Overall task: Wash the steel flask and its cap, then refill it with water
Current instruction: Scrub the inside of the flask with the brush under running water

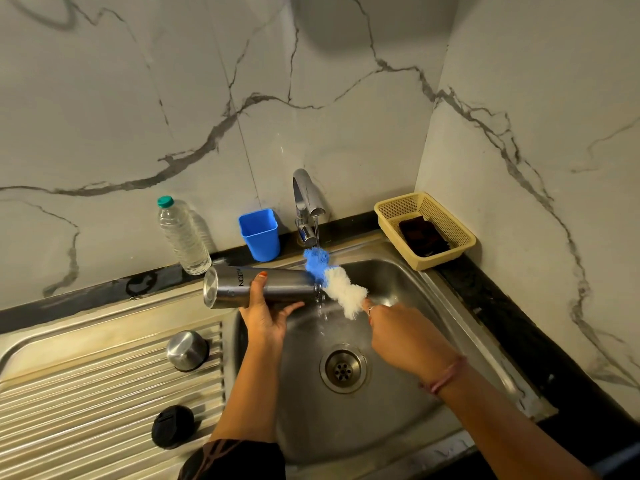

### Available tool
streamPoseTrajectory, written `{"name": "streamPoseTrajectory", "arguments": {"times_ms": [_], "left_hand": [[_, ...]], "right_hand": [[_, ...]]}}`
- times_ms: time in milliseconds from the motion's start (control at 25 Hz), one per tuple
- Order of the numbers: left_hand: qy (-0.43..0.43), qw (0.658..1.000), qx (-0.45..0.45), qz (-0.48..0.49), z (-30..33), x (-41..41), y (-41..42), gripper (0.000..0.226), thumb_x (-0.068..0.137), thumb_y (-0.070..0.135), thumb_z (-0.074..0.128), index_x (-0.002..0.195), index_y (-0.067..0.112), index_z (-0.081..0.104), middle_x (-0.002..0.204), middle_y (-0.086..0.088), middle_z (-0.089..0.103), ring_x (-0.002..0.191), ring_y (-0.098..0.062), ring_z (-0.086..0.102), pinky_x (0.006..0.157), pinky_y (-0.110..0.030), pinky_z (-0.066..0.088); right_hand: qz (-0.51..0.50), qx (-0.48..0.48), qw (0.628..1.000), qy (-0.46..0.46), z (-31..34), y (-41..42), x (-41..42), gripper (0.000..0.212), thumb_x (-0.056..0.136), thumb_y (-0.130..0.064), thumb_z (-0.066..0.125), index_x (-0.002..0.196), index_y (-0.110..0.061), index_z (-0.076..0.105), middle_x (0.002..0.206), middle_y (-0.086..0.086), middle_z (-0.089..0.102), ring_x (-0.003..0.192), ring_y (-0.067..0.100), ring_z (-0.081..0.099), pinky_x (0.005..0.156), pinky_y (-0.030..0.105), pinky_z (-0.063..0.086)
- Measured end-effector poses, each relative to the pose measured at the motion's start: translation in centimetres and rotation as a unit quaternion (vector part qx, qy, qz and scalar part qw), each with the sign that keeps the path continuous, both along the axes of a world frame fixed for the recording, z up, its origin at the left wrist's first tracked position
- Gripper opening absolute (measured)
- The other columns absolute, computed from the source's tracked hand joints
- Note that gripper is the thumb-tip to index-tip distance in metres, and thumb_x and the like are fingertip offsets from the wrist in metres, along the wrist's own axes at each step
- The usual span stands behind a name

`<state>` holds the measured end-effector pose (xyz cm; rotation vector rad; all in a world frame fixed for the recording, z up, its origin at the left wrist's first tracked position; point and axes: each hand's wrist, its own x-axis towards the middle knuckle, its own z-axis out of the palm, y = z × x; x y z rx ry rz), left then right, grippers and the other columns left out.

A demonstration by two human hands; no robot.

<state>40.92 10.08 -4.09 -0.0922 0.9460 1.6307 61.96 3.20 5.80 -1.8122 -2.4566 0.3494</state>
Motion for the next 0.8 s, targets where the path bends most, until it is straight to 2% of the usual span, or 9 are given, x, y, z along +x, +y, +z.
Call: {"name": "streamPoseTrajectory", "arguments": {"times_ms": [120,240,360,480,560,640,800], "left_hand": [[-0.011,1.0,0.0,0.003,0.0,-0.2,-0.1,0.097,0.058,0.025,0.084,0.142,0.025,0.036,0.136,-0.016,0.05,0.124,-0.042,0.049,0.087,-0.071,0.047],[-0.01,1.0,0.007,-0.01,0.2,-0.1,-0.2,0.089,0.066,0.023,0.081,0.141,0.024,0.036,0.137,-0.017,0.05,0.124,-0.043,0.05,0.089,-0.071,0.047],[-0.001,1.0,0.009,-0.012,0.3,-0.1,-0.1,0.088,0.068,0.023,0.08,0.143,0.023,0.035,0.136,-0.017,0.051,0.124,-0.042,0.051,0.088,-0.069,0.049],[-0.001,1.0,0.015,0.01,0.2,-0.4,0.2,0.097,0.06,0.029,0.085,0.143,0.023,0.035,0.136,-0.016,0.053,0.122,-0.04,0.053,0.081,-0.069,0.052],[0.001,1.0,0.014,0.019,0.1,-0.5,0.4,0.103,0.057,0.038,0.089,0.143,0.022,0.035,0.135,-0.015,0.054,0.121,-0.038,0.055,0.08,-0.068,0.052],[0.007,1.0,0.006,0.019,0.0,-0.2,0.4,0.105,0.057,0.046,0.089,0.144,0.022,0.034,0.135,-0.015,0.054,0.12,-0.037,0.056,0.082,-0.066,0.053],[0.014,1.0,0.006,0.006,-0.4,0.3,0.4,0.092,0.069,0.047,0.08,0.144,0.021,0.035,0.133,-0.013,0.056,0.117,-0.033,0.059,0.087,-0.064,0.052]], "right_hand": [[0.016,0.026,0.999,-0.022,1.3,-1.7,0.4,0.042,0.095,-0.007,0.036,0.136,-0.013,0.042,0.112,0.009,0.063,0.099,0.024,0.061,0.066,0.024,0.031],[0.002,0.024,0.999,-0.034,1.5,-0.8,-0.1,0.032,0.096,-0.008,0.036,0.125,-0.01,0.049,0.111,0.01,0.064,0.098,0.024,0.062,0.066,0.024,0.03],[-0.012,0.005,1.0,-0.026,0.8,0.5,-0.7,0.034,0.097,-0.009,0.036,0.128,-0.01,0.05,0.106,0.011,0.065,0.094,0.025,0.062,0.064,0.026,0.032],[-0.004,0.004,1.0,-0.02,1.4,0.3,0.1,0.028,0.097,-0.011,0.036,0.119,-0.01,0.055,0.106,0.011,0.065,0.093,0.025,0.063,0.065,0.025,0.032],[-0.002,0.013,1.0,-0.016,2.2,-0.4,0.6,0.029,0.097,-0.01,0.036,0.121,-0.011,0.053,0.106,0.01,0.065,0.093,0.025,0.062,0.065,0.026,0.033],[0.006,0.033,0.999,-0.03,2.5,-0.7,0.4,0.032,0.097,-0.011,0.036,0.126,-0.011,0.049,0.107,0.009,0.064,0.093,0.025,0.062,0.065,0.026,0.033],[0.013,0.011,0.999,-0.027,0.9,0.8,-1.0,0.054,0.096,-0.01,0.036,0.148,-0.007,0.023,0.102,0.012,0.065,0.089,0.024,0.061,0.065,0.028,0.034]]}}
